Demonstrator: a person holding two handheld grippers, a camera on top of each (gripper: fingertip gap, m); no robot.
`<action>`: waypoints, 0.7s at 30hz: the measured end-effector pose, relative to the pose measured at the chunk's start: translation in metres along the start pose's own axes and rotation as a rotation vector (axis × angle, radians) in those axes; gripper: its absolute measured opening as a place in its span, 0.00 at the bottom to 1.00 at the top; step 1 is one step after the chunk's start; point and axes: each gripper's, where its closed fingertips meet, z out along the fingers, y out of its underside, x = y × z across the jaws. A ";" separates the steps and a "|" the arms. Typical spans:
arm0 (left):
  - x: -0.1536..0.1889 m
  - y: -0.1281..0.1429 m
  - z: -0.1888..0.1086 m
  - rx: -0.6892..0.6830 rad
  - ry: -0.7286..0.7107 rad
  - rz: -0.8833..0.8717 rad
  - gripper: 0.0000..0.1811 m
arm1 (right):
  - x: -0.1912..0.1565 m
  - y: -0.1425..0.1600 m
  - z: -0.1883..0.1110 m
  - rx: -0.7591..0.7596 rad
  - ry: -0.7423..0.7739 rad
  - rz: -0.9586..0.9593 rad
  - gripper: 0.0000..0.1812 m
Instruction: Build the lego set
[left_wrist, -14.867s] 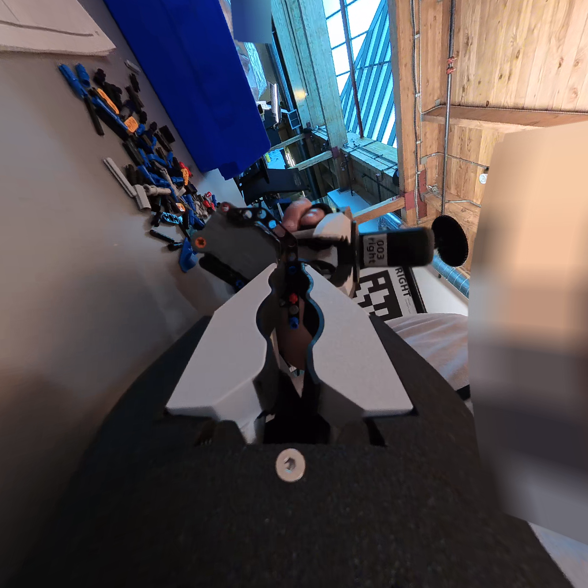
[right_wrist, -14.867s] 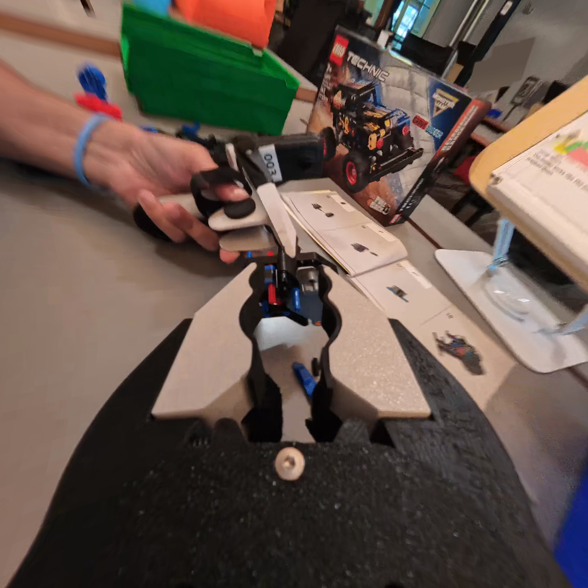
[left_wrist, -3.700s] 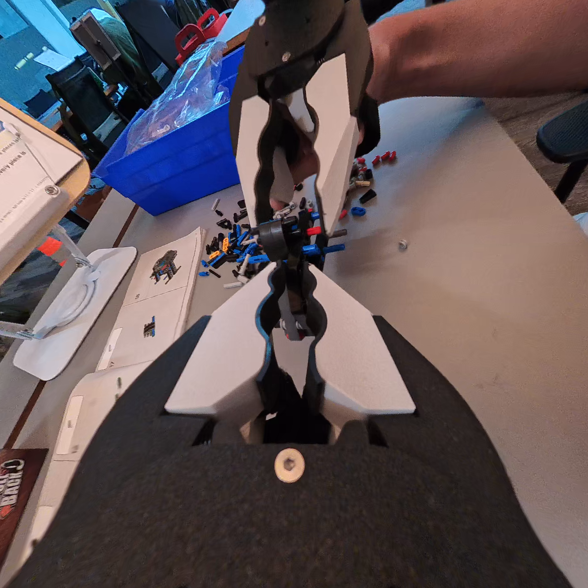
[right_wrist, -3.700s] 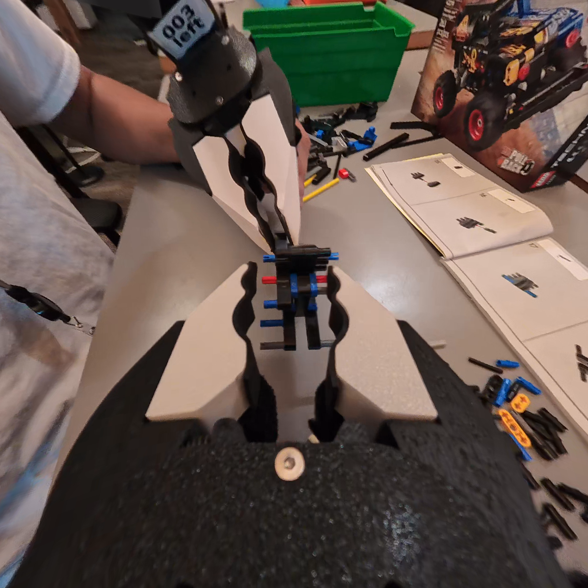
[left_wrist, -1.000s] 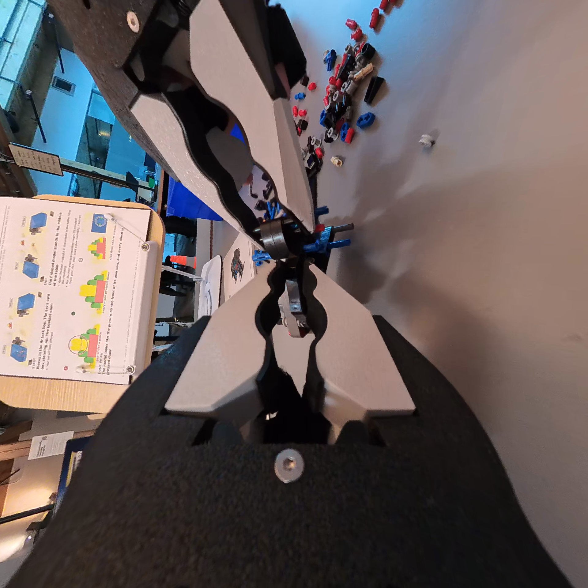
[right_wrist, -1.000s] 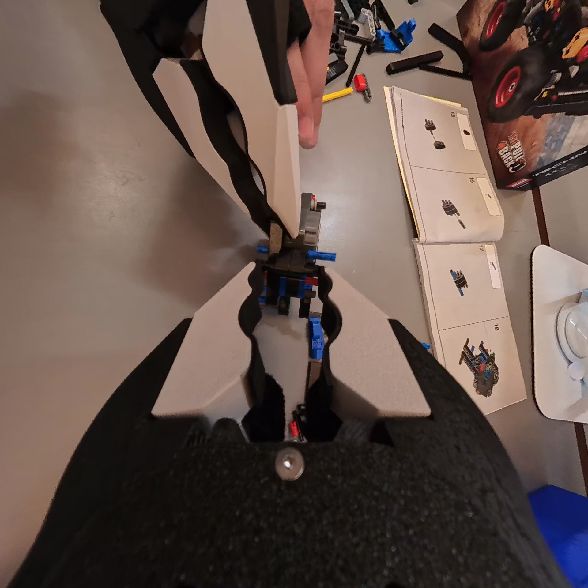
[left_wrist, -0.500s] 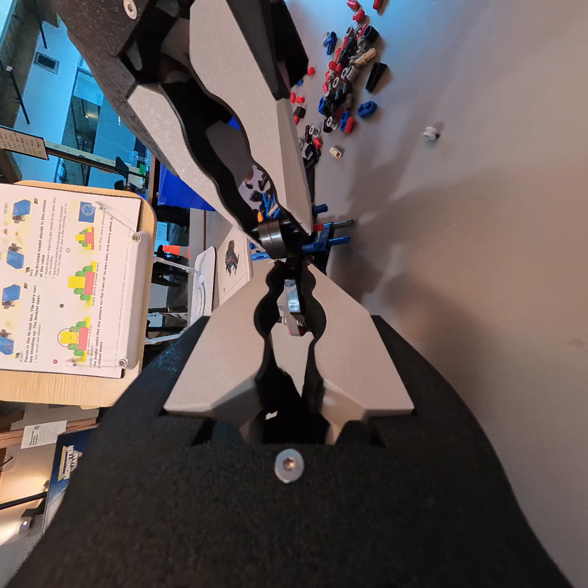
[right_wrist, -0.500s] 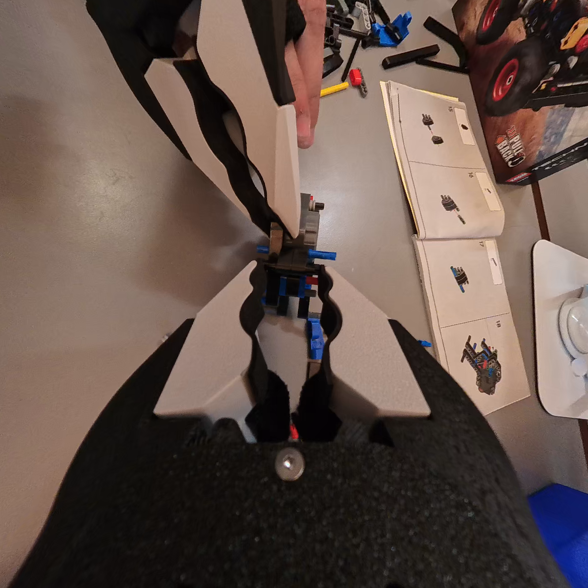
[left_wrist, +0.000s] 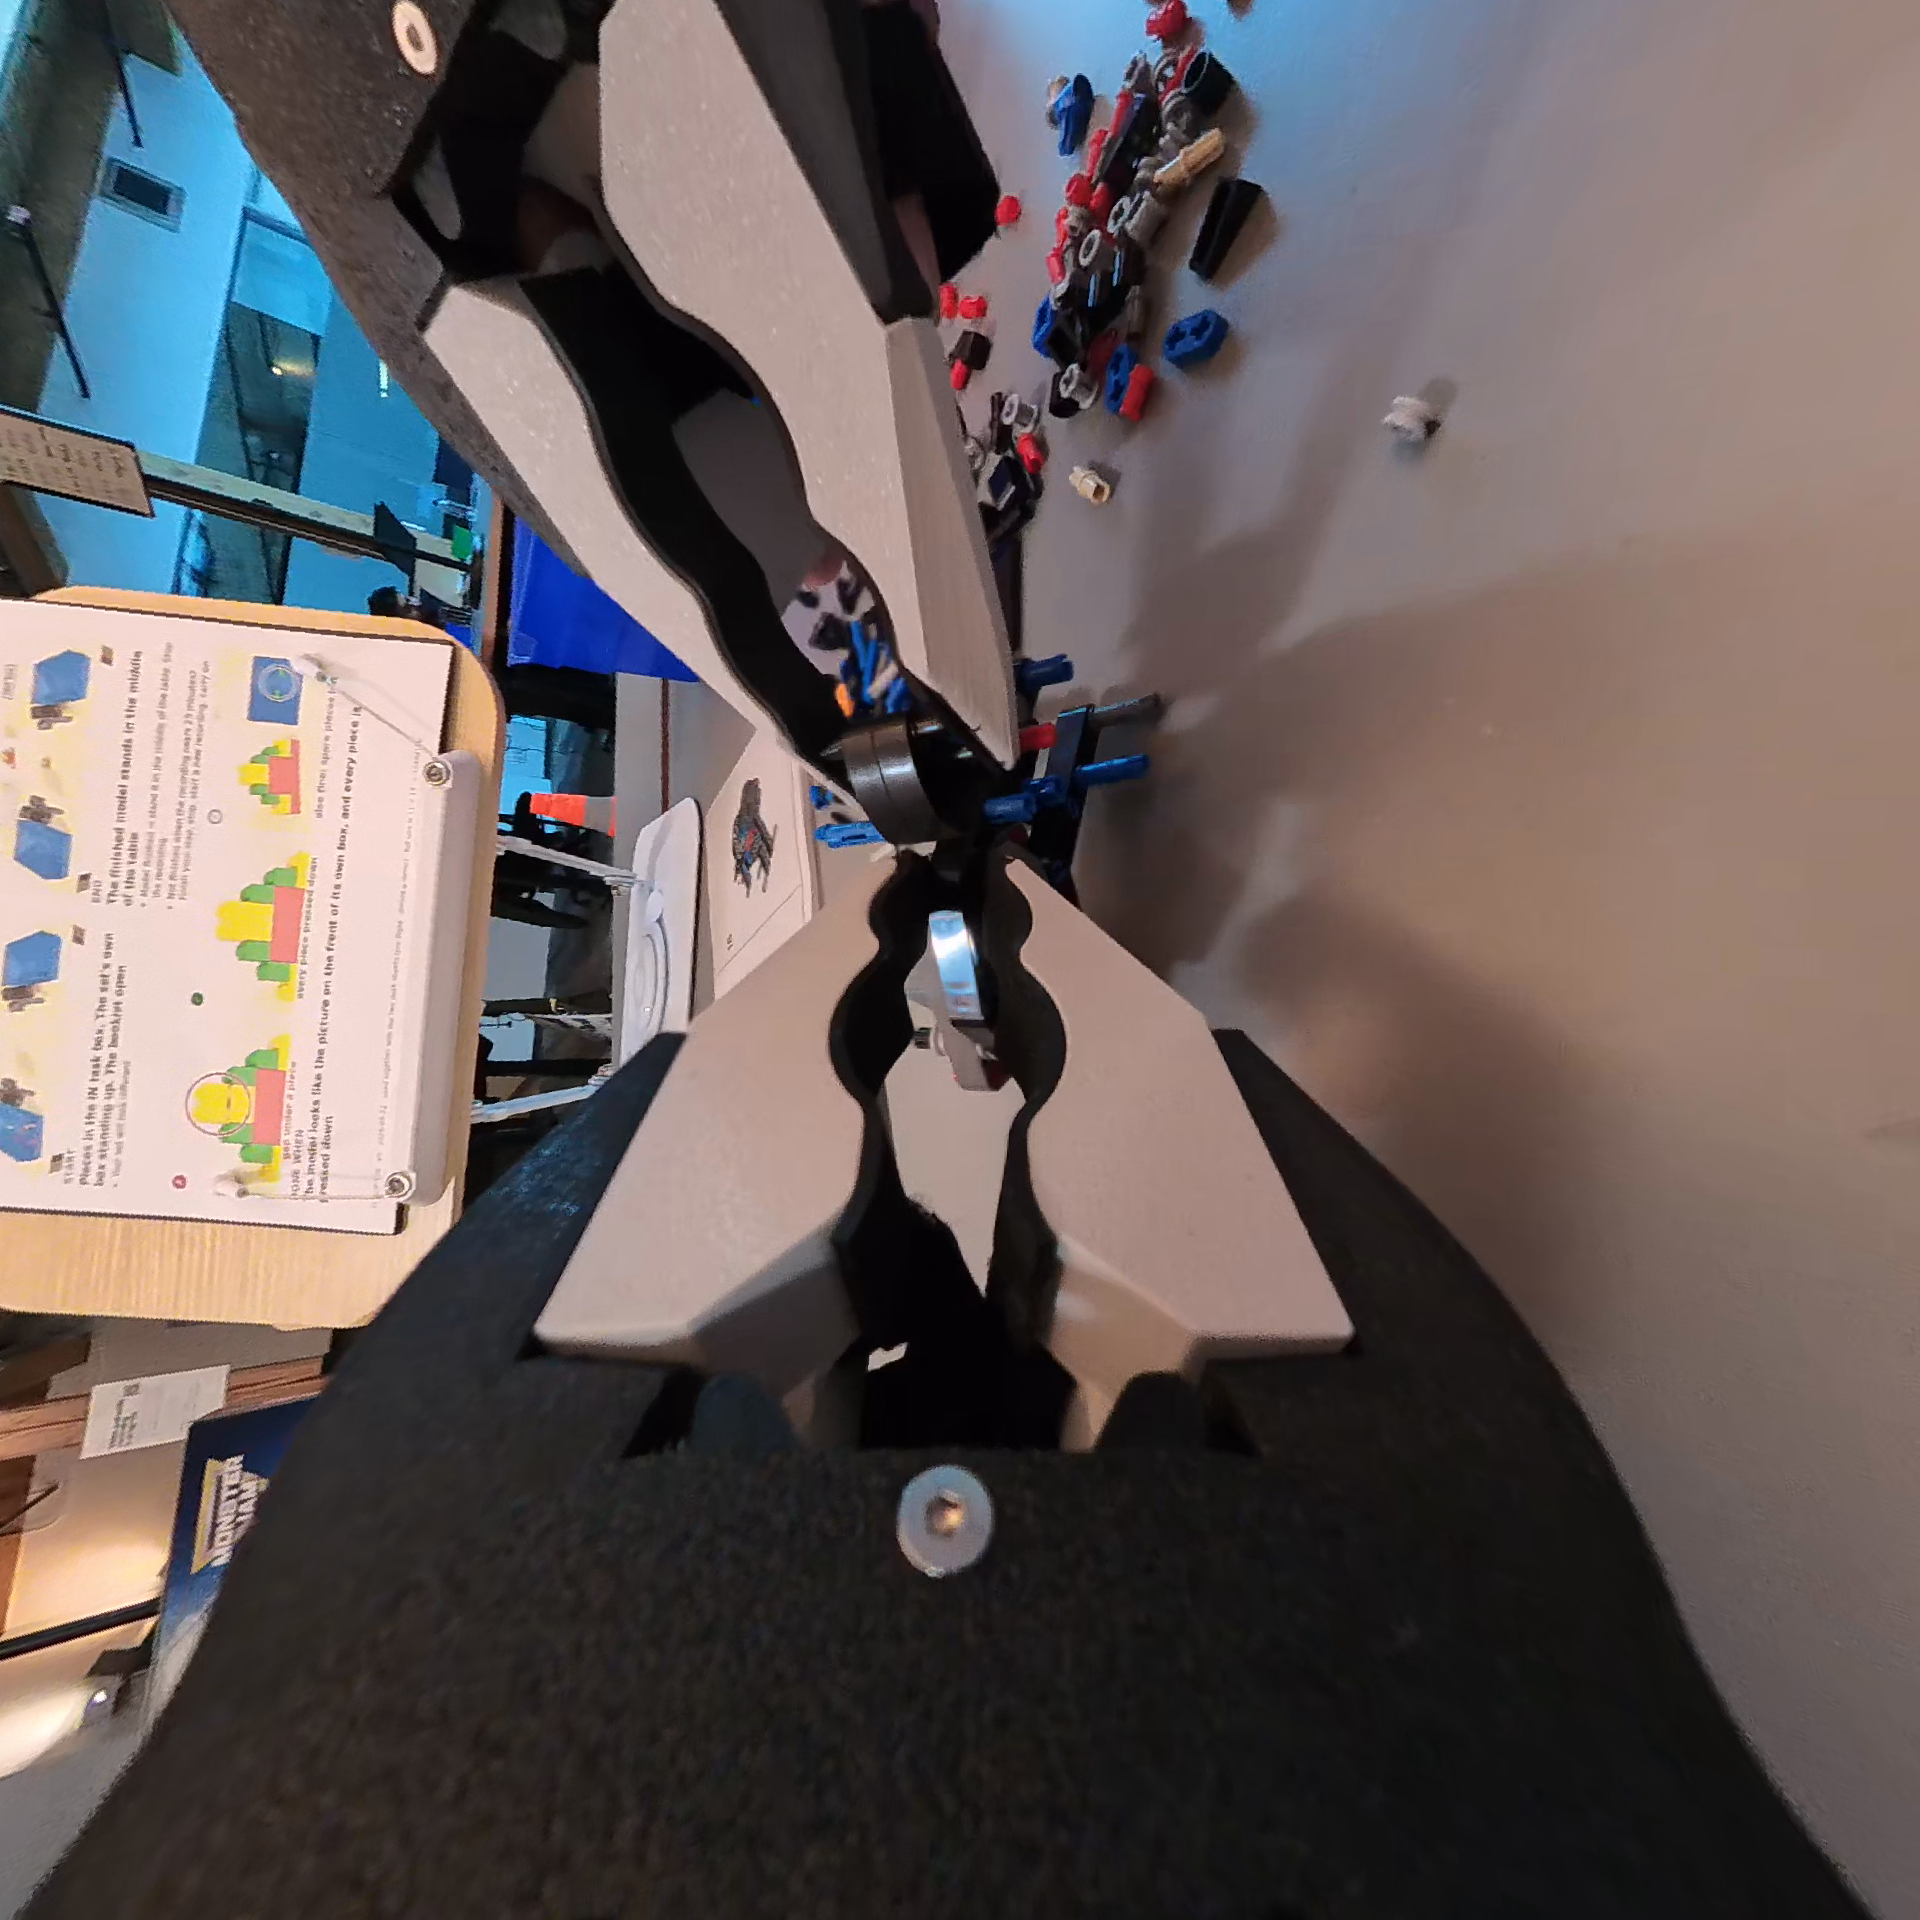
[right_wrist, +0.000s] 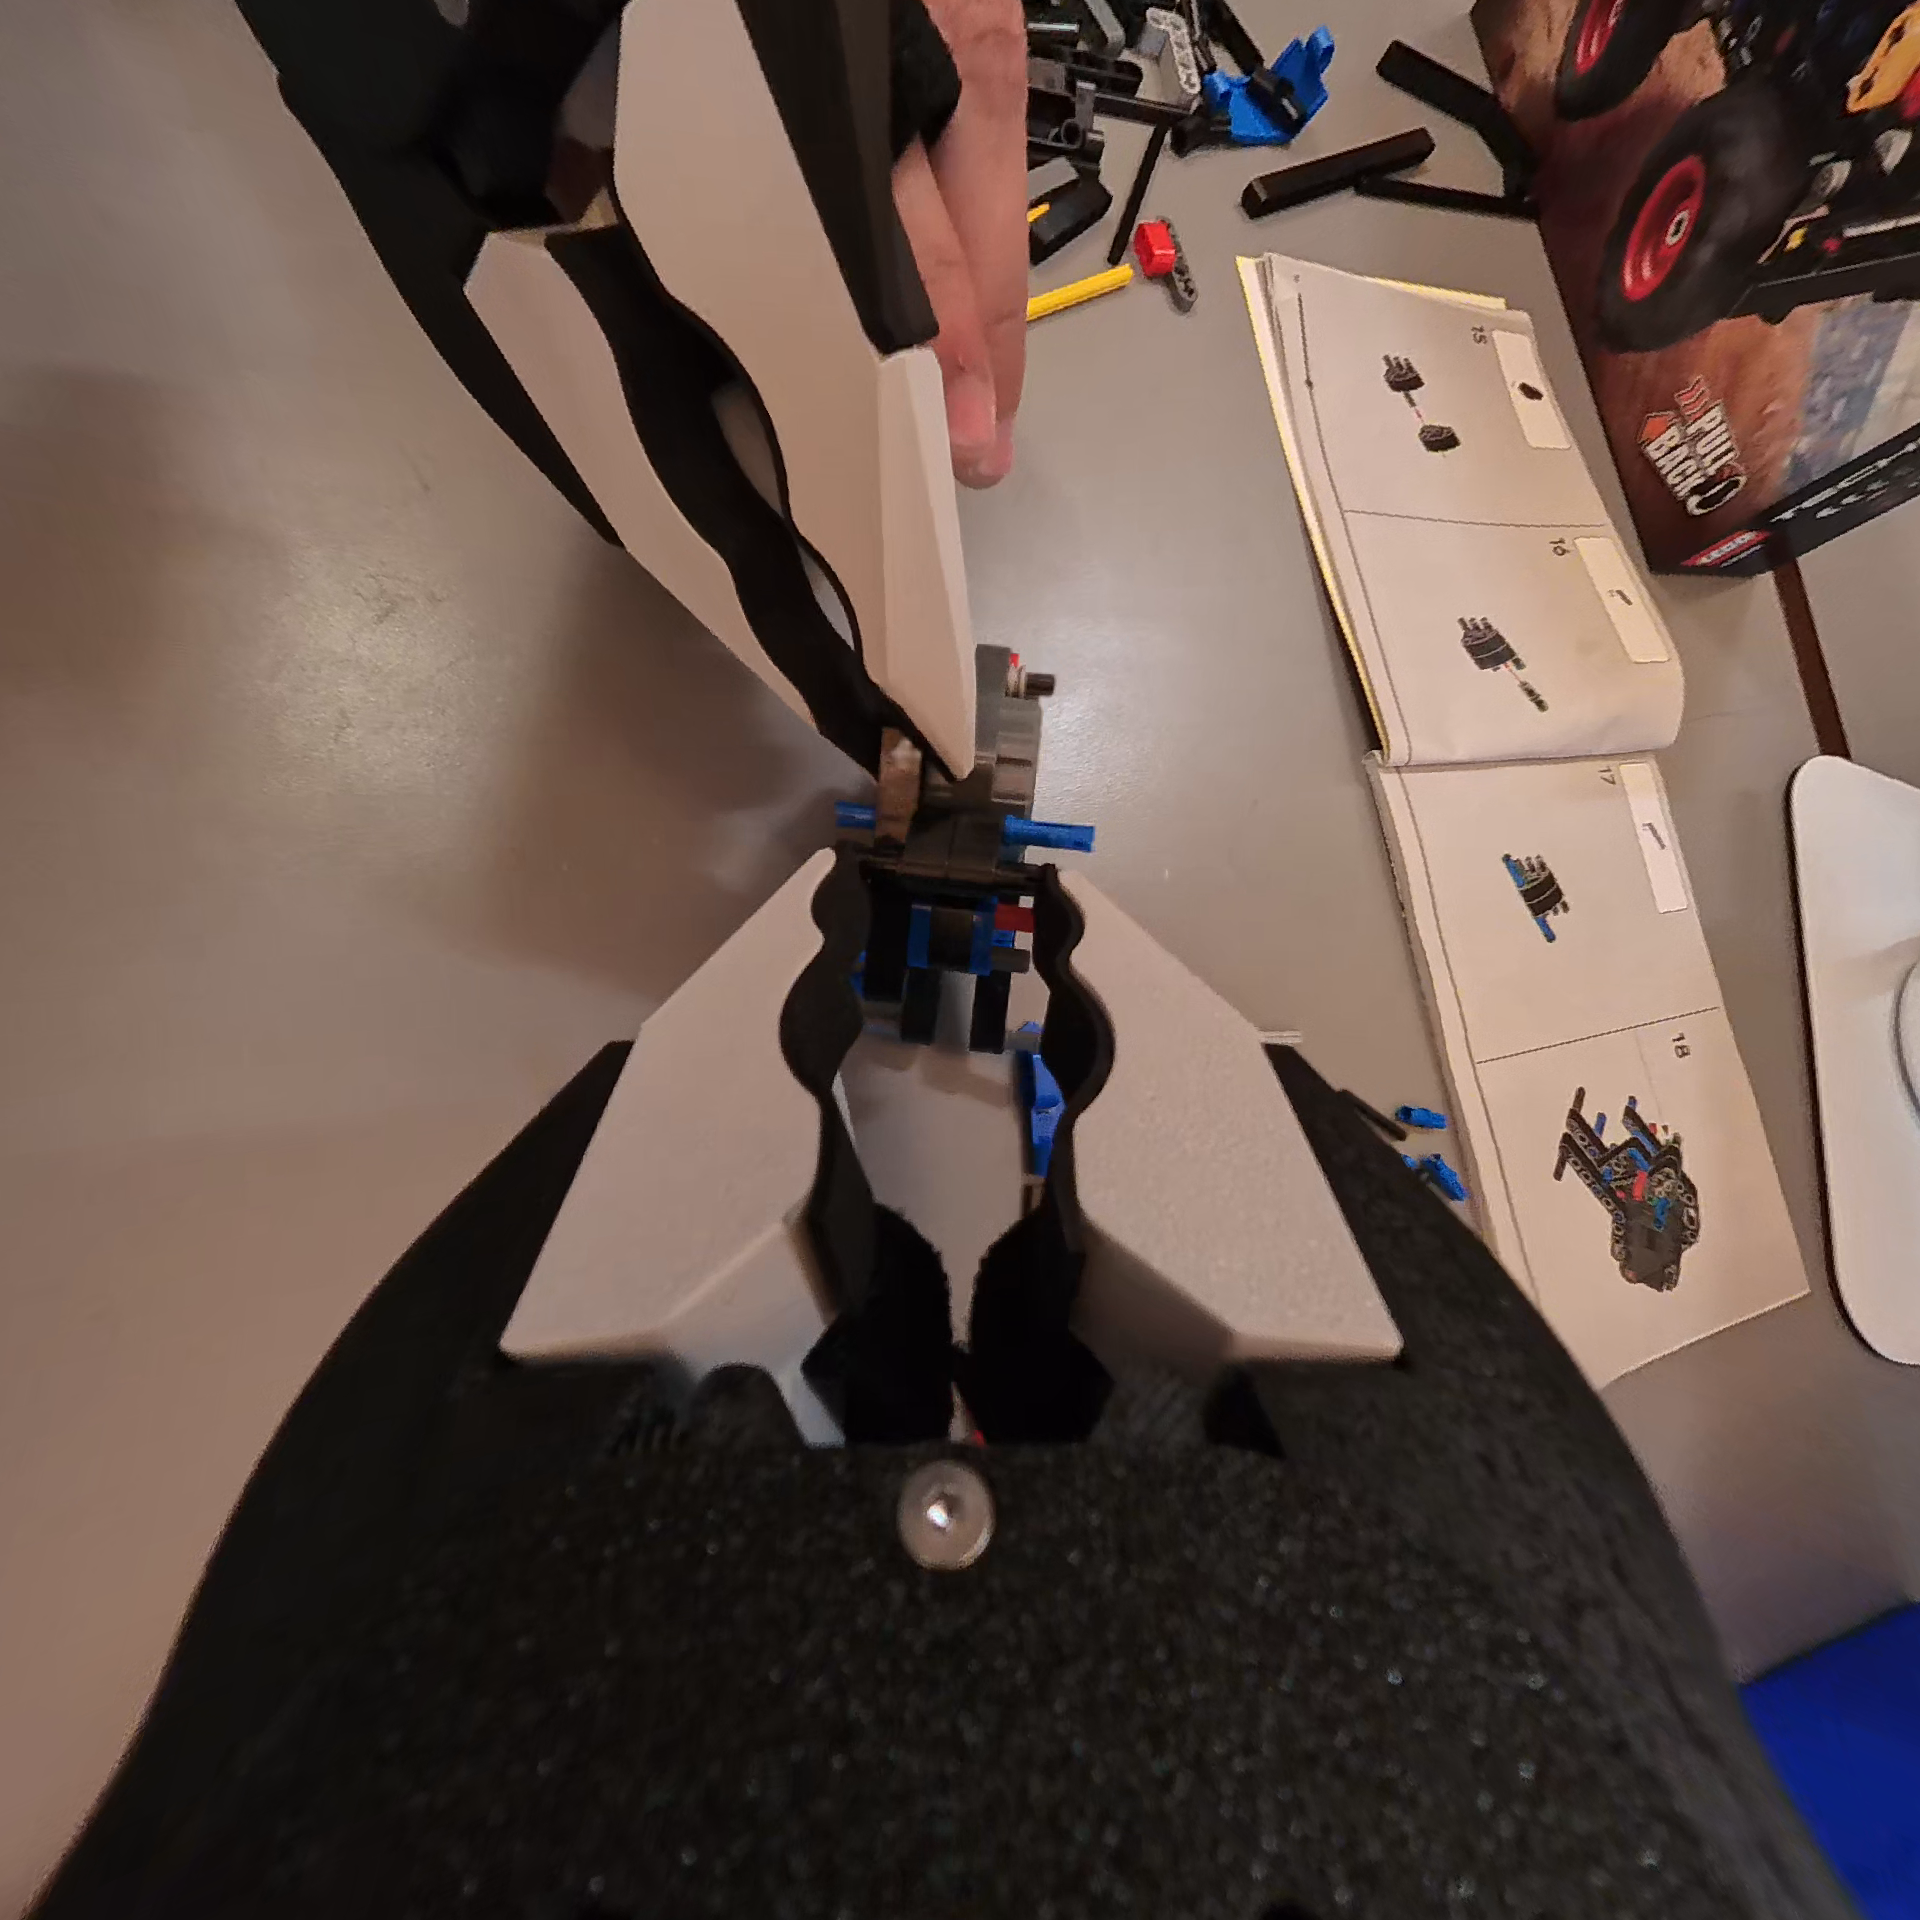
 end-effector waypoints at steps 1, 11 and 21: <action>0.001 0.000 0.000 -0.002 0.003 -0.003 0.05 | 0.000 0.000 0.000 0.003 -0.002 0.006 0.17; 0.000 -0.003 -0.001 0.028 0.007 -0.033 0.05 | -0.001 -0.005 -0.002 0.108 -0.082 0.170 0.18; 0.005 -0.008 -0.003 0.044 0.008 0.008 0.05 | -0.010 -0.005 -0.002 0.059 -0.185 0.113 0.21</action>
